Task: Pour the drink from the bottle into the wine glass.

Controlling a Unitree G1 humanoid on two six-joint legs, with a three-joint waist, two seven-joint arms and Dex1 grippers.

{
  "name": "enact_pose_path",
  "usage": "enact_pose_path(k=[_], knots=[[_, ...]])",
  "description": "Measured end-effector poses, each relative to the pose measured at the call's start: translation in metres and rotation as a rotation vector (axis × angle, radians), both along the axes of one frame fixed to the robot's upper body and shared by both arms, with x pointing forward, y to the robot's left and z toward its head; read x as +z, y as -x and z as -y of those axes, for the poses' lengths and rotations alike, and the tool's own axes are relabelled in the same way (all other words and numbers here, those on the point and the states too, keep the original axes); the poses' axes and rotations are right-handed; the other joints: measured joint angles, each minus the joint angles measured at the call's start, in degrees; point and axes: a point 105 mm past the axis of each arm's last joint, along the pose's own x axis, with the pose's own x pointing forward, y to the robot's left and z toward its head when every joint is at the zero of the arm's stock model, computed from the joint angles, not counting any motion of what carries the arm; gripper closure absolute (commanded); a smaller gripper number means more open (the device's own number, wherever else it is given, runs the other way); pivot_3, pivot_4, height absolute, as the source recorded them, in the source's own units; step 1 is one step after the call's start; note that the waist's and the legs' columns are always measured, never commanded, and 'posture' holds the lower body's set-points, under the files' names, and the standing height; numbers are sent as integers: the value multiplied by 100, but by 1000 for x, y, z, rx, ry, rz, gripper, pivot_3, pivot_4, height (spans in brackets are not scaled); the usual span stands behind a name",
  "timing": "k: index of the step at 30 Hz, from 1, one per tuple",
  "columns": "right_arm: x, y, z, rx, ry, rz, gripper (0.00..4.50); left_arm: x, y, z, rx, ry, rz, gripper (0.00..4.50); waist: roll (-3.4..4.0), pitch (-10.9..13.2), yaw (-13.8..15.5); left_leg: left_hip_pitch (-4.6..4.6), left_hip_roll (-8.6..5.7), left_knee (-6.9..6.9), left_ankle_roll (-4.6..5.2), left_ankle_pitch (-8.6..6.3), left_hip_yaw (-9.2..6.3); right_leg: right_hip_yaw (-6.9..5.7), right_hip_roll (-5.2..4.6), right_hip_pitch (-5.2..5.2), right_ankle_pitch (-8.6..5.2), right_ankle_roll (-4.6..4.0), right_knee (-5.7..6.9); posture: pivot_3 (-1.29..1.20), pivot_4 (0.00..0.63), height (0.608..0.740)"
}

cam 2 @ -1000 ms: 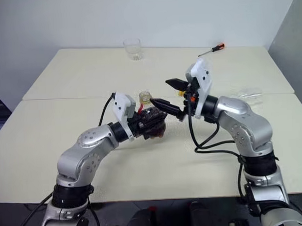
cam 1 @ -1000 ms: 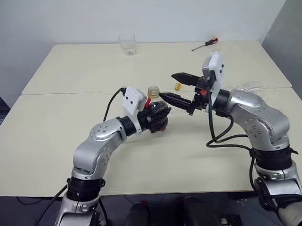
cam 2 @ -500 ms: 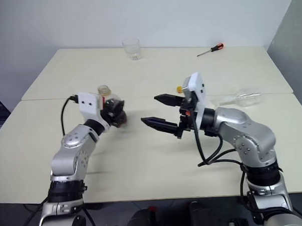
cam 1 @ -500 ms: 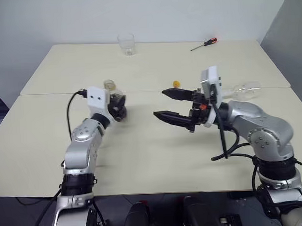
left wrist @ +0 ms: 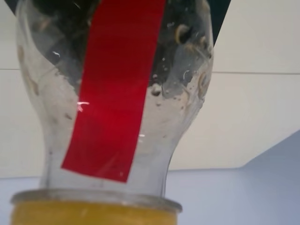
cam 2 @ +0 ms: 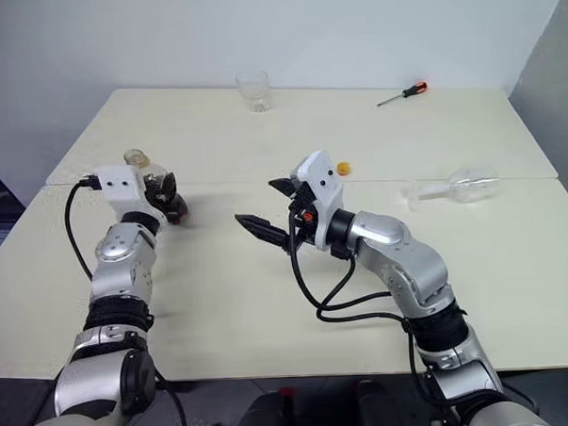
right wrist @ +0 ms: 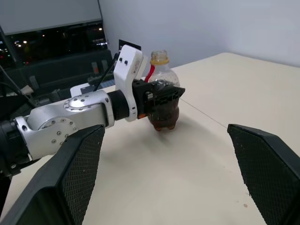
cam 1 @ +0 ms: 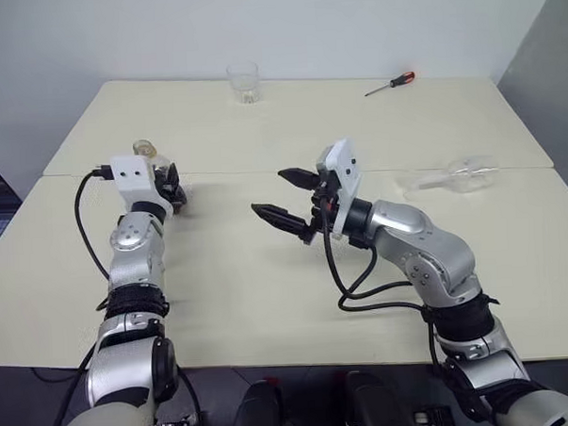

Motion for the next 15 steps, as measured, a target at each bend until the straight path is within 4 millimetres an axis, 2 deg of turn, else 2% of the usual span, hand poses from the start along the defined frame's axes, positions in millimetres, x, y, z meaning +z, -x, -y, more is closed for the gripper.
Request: enact_pose_path(k=[8,9,15], knots=[[-2,-3,-1,-42,27,35,20,-2,-6,0,16,24,23,2724,0,0,-5,8,-5,0,0,1,0,-2,5,0,0,0,15,0,150,740],[-2,-3,-1,-45,30,37,0,-2,-6,0,15,27,27,2173,0,0,-5,8,-5,0,0,1,0,-2,5,0,0,0,16,0,150,740],[-2,-4,-1,-47,32,38,0,-6,-6,7,-5,54,33,409,-1,0,-11,8,-5,2,0,1,3,-2,5,0,0,0,17,0,150,740]])
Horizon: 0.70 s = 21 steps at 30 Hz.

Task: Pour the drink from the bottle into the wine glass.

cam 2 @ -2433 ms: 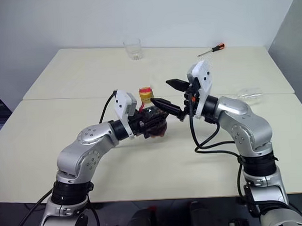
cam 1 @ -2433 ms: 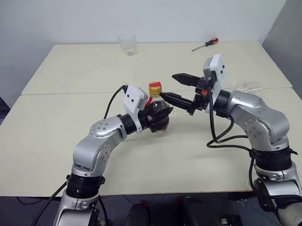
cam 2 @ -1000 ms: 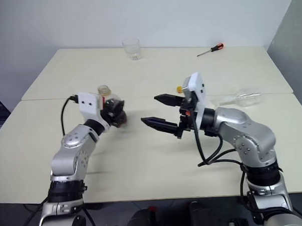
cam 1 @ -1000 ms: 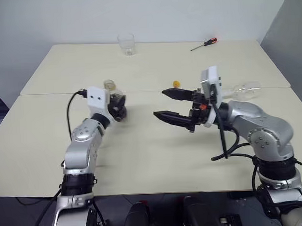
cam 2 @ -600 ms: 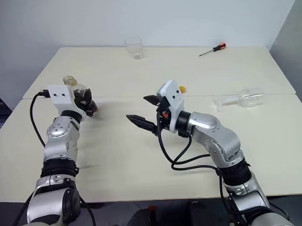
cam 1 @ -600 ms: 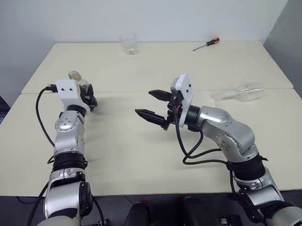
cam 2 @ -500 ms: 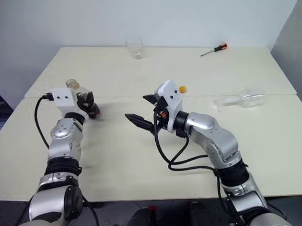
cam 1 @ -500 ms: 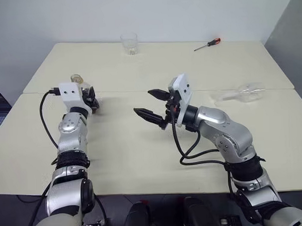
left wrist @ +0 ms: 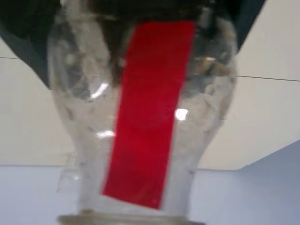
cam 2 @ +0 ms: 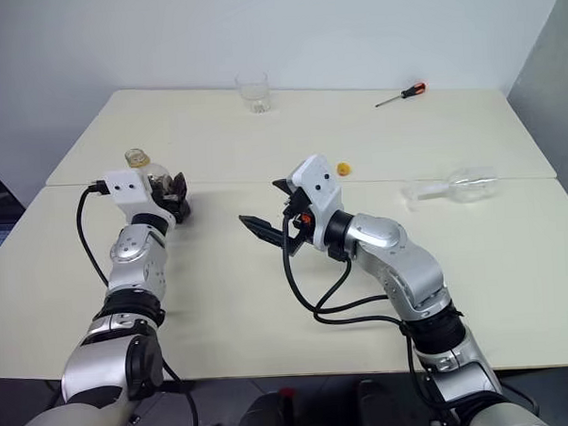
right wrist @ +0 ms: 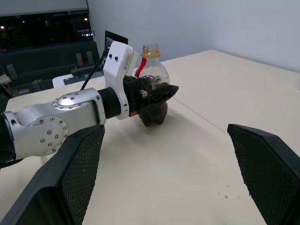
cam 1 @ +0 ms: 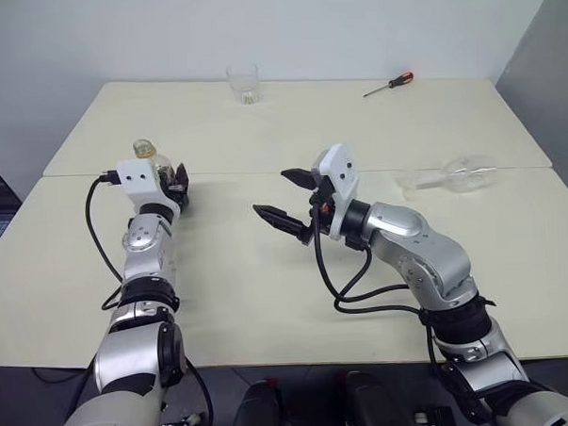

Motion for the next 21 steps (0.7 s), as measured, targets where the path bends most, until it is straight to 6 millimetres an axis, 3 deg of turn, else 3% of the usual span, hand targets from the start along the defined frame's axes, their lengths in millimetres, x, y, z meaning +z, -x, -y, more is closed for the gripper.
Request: enact_pose_path(k=[1,2,9,16,21], knots=[[0,0,0,0,0,0,0,-1,0,0,0,2,-1,44,0,0,-2,0,0,0,0,0,0,0,0,0,0,0,0,0,150,740],[0,0,0,-1,0,0,0,-1,0,0,1,4,-2,13,0,0,-3,0,1,0,0,0,0,0,0,0,0,0,0,0,150,740],[-1,-1,0,-1,1,-4,0,-9,7,-7,22,19,-14,13,0,0,-12,1,6,-1,0,0,0,1,1,0,0,0,0,0,150,740],[0,0,-2,5,-9,-7,0,-29,29,-13,92,43,-31,13,0,0,-13,1,11,0,0,0,-7,10,-3,0,0,0,3,0,150,740],[-1,1,-4,5,-18,-11,0,-31,46,-13,141,65,-24,13,-1,-1,-11,1,11,0,0,0,-9,15,-6,0,0,0,4,0,150,740]])
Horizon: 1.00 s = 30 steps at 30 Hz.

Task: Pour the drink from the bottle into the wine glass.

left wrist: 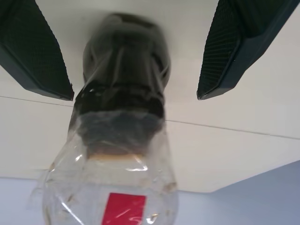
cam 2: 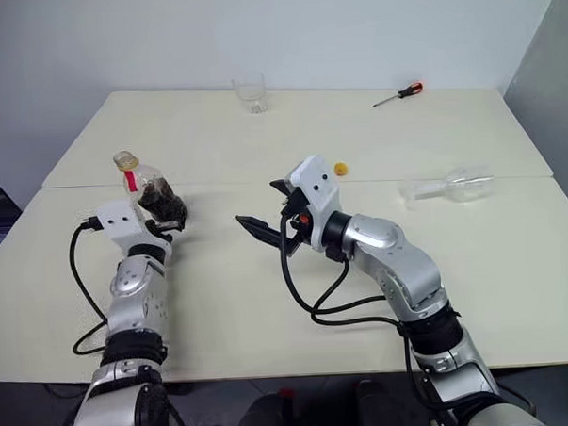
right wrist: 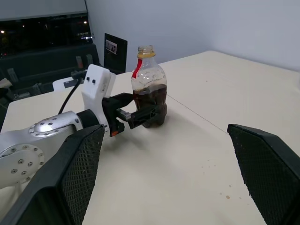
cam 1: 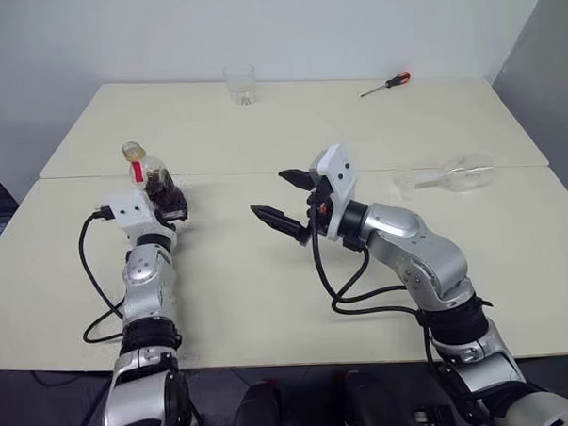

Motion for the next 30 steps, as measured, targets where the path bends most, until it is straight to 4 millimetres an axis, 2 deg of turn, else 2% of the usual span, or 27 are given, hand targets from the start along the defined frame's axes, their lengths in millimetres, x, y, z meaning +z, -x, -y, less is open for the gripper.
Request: enact_pose_path(k=[7,10,12,16,21,25,30], knots=[[-5,0,0,-11,-4,-13,0,-5,28,12,-2,11,-27,13,0,0,-2,2,1,-1,0,0,-1,6,0,1,0,0,-1,0,150,740],[-13,-1,7,-36,11,-30,0,-10,43,31,-68,40,-62,13,0,0,-1,2,0,-1,0,0,-2,6,-2,3,0,0,-2,0,150,740],[-17,0,15,-53,30,-32,0,-11,58,56,-182,42,-95,13,0,0,3,1,-2,-2,0,0,-6,9,-3,3,0,0,-3,0,150,740],[-22,-1,49,-138,76,-37,0,-3,88,104,-424,3,-140,13,-1,-1,13,6,-3,-1,0,0,-1,6,-1,12,-1,1,-8,0,150,740],[-36,-9,97,-341,82,-140,0,13,120,145,-704,-92,-132,13,1,0,0,13,-2,-7,0,0,8,13,22,11,-3,-2,-4,0,150,740],[-40,-23,145,-613,-75,-290,0,21,129,173,-900,-83,-111,13,2,0,1,14,-7,-7,0,0,14,15,38,10,-3,-2,-4,0,150,740],[-46,-36,179,-830,-299,-438,0,26,131,194,-1062,-73,-88,13,5,0,-10,13,-7,-11,0,-1,24,23,43,5,-3,-4,-5,0,150,740]])
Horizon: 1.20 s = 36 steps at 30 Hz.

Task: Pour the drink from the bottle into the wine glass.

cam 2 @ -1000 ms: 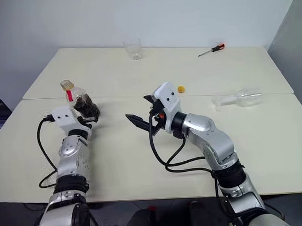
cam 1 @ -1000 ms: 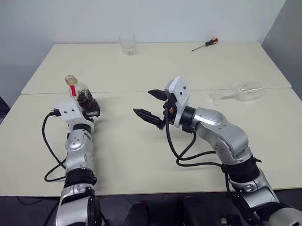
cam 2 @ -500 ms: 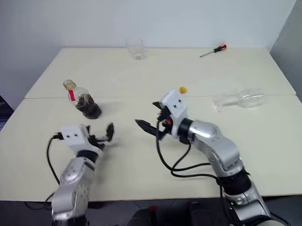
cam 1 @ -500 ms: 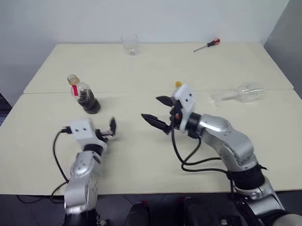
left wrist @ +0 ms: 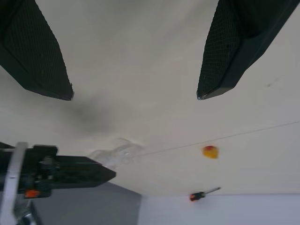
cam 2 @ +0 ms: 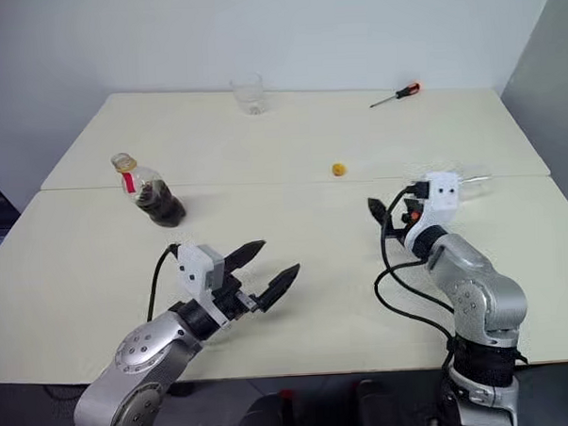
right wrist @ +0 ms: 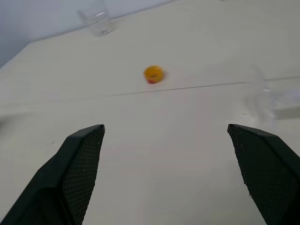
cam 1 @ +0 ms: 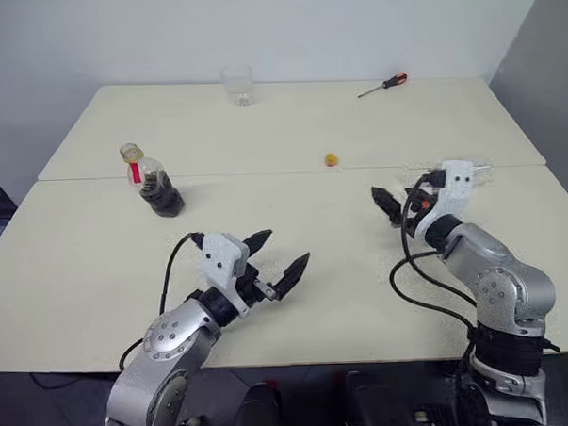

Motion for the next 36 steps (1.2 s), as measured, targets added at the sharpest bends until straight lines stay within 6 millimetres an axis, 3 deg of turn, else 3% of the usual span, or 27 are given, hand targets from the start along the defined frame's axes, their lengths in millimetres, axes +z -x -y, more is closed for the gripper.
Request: enact_pose_path(k=[8,16,23,29,36], knots=[[-11,-20,41,-311,-398,-87,0,6,-12,11,-171,-35,37,13,7,0,0,-3,-4,-1,1,0,7,3,5,-1,0,-1,-3,0,150,740],[-8,-55,56,-436,-754,-80,0,-1,-20,12,-209,-45,43,13,30,12,-8,-3,-3,-4,2,-1,10,4,5,-3,0,-2,-3,0,150,740],[-16,-72,51,-460,-858,-96,0,-3,-17,17,-238,-47,36,13,33,12,-10,-3,3,-3,2,-1,10,6,4,-3,0,-2,-1,0,150,740],[-30,-78,45,-469,-886,-128,0,6,-22,18,-239,-52,72,13,35,13,-7,-3,3,-3,2,0,11,7,4,-3,0,-2,-1,0,150,740],[-29,-91,48,-475,-906,-99,0,10,-24,18,-239,-56,78,13,35,13,-8,-2,2,-2,2,0,12,7,4,-3,0,-2,-1,0,150,740]])
